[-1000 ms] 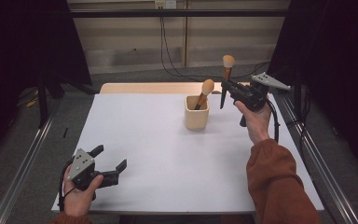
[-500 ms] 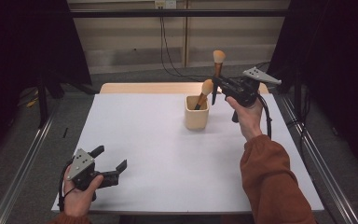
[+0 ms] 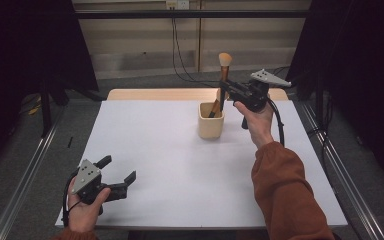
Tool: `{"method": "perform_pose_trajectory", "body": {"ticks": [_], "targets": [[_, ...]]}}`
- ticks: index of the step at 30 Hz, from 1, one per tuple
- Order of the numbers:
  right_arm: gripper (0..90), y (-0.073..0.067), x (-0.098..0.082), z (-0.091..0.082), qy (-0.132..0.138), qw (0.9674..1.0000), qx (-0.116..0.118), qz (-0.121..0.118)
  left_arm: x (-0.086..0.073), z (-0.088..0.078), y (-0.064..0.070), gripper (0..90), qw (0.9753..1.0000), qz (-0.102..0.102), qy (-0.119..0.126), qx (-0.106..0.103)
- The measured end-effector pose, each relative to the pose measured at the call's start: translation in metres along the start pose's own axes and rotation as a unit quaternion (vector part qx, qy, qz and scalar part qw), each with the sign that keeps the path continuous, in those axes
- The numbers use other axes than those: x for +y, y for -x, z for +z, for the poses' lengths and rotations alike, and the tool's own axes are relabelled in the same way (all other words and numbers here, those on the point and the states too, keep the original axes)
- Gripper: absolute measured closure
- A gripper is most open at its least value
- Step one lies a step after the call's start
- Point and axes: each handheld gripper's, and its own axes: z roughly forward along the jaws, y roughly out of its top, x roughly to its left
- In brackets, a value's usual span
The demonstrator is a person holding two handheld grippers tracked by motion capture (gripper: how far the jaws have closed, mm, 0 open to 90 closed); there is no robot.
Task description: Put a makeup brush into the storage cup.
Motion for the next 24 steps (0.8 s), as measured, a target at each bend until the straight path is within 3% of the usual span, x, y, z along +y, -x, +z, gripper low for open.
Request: {"method": "perform_pose_trajectory", "body": {"ticks": [11,24], "targets": [[75.1,-0.007,0.000,0.014,-0.006,0.9999,0.006,-0.007,0.000,0.000,0.000,3.1,1.0000,0.001,0.000,0.001],[75.1,-0.004,-0.010,0.024,-0.014,0.9999,-0.001,-0.001,0.000,0.000,0.000,3.2,1.0000,0.005,-0.001,0.001]]}}
